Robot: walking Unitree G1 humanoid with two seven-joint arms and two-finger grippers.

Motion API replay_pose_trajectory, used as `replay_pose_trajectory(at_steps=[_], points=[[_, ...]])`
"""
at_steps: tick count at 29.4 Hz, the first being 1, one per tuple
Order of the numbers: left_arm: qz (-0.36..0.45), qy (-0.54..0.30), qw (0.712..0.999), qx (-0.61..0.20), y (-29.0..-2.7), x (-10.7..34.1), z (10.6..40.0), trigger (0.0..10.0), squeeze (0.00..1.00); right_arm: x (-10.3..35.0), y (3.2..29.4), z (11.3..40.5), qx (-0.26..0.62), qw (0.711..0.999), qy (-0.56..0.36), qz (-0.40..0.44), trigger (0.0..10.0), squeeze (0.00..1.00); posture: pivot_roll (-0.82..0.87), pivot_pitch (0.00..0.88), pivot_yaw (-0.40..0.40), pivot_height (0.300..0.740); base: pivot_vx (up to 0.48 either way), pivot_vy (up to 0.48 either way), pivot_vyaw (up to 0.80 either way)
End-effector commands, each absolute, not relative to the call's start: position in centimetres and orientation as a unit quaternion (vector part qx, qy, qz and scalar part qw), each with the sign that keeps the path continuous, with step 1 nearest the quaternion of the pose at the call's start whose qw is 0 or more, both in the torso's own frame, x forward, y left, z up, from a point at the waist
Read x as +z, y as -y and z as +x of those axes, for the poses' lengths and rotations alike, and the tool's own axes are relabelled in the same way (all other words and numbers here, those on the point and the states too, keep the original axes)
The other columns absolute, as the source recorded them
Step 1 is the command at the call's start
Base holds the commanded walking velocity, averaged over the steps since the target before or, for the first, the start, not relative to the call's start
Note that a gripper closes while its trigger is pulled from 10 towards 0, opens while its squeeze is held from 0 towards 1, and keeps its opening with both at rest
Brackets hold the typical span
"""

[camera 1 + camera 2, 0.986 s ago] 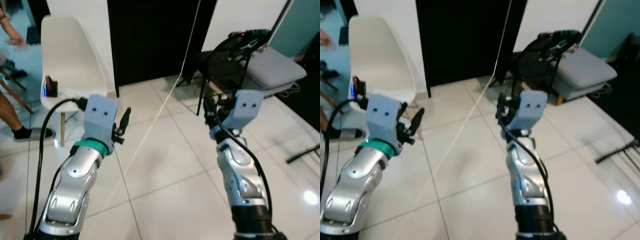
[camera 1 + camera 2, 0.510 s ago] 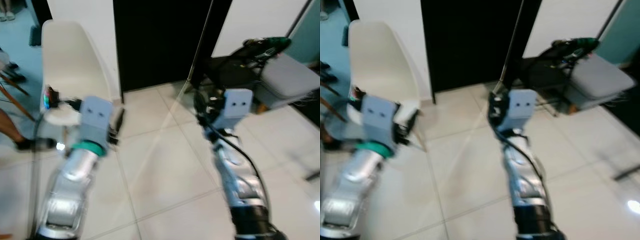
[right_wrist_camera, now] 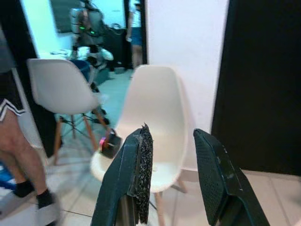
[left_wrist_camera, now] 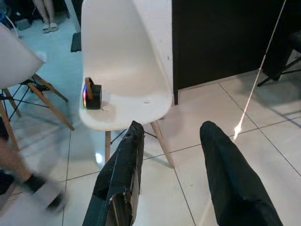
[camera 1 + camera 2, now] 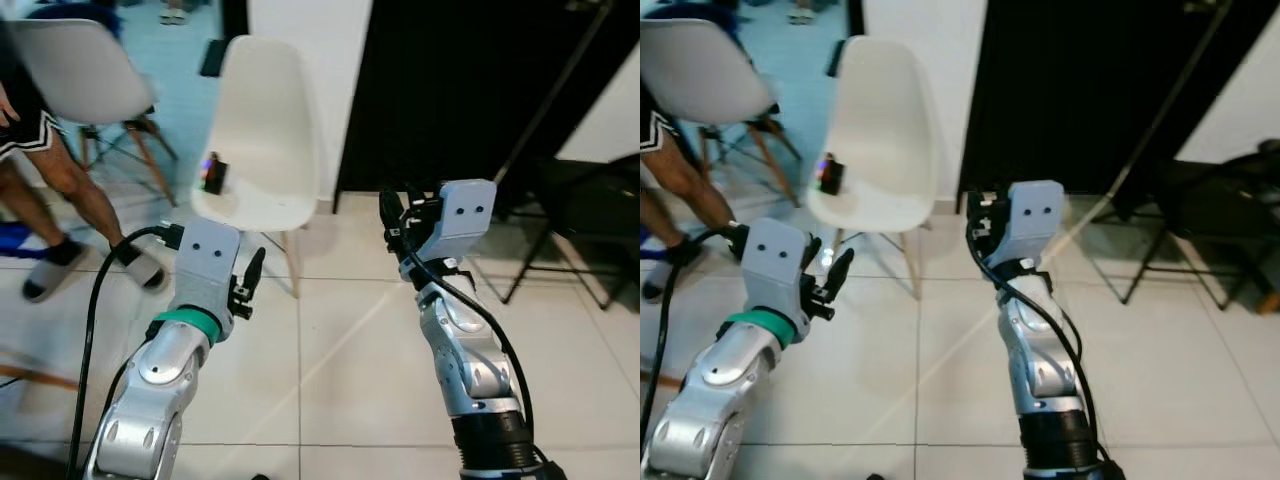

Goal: Hang hanger

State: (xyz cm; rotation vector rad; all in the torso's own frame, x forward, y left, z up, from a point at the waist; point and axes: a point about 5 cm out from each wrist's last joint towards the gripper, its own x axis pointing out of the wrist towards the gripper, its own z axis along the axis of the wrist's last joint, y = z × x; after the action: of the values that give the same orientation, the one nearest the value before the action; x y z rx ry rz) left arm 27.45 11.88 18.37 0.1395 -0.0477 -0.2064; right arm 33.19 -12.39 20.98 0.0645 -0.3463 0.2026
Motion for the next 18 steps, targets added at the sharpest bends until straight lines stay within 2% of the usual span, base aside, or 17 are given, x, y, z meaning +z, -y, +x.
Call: replay_pose_trajectory(at_steps=[1, 18], points=[[0.068, 0.024, 0.991, -0.109, -11.57, 18.14, 27.24, 10.0, 0.00, 20.88, 12.20, 32.95, 0.108, 0.978, 0.175, 0.033, 10.0, 0.00, 0.08, 0.054, 0.003, 0.740, 0.000, 0.000, 0.79], [0.081, 0.029, 0.992, -0.095, -11.93, 18.39, 27.57, 10.0, 0.00, 20.75, 11.79, 33.02, 0.120, 0.977, 0.173, 0.035, 10.0, 0.00, 0.09, 0.039, 0.004, 0.740, 0.000, 0.000, 0.79]])
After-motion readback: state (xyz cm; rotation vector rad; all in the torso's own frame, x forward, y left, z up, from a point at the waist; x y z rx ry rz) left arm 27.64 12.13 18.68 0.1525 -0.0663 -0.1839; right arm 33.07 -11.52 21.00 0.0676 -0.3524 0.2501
